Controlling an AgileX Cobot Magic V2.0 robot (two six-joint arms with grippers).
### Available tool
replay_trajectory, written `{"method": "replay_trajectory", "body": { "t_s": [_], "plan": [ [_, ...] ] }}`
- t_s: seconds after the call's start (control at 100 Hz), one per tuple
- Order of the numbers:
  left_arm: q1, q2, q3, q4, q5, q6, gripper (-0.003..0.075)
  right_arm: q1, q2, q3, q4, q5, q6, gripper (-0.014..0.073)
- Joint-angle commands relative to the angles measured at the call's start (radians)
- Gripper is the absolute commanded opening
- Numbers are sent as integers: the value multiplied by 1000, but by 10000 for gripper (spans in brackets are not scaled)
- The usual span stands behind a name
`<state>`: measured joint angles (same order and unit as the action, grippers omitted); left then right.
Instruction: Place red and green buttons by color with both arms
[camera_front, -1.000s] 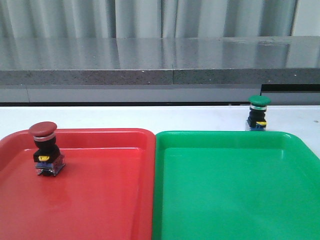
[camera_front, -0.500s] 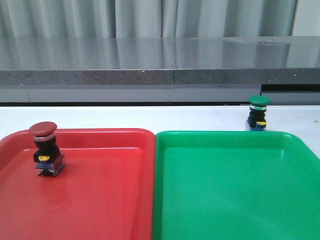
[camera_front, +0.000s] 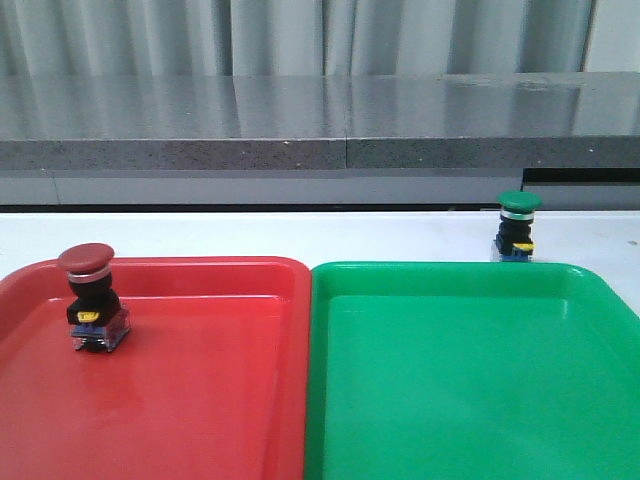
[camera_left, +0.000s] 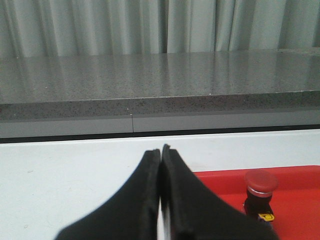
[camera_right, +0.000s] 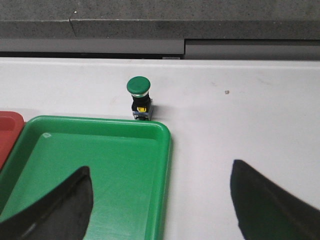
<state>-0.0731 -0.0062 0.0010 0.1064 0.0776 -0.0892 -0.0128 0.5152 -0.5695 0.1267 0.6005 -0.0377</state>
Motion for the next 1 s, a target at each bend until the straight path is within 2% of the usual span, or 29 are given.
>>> {"method": "replay_trajectory", "body": {
  "t_s": [0.0, 0.15, 0.47, 0.66, 0.99],
  "plan": [
    [4, -29, 43, -1, -91, -10, -19, -8, 52, -55, 42, -94, -3, 581],
    [4, -29, 43, -1, -91, -10, -19, -6, 208, -146, 94, -91, -3, 581],
    [4, -29, 43, -1, -91, -10, -19, 103, 619, -434, 95, -90, -5, 581],
    [4, -29, 43, -1, -91, -10, -19, 115, 847, -597, 91, -88, -10, 581],
    [4, -29, 43, -1, -91, -10, -19, 114, 1102, -729, 69, -88, -23, 581]
  ]
}}
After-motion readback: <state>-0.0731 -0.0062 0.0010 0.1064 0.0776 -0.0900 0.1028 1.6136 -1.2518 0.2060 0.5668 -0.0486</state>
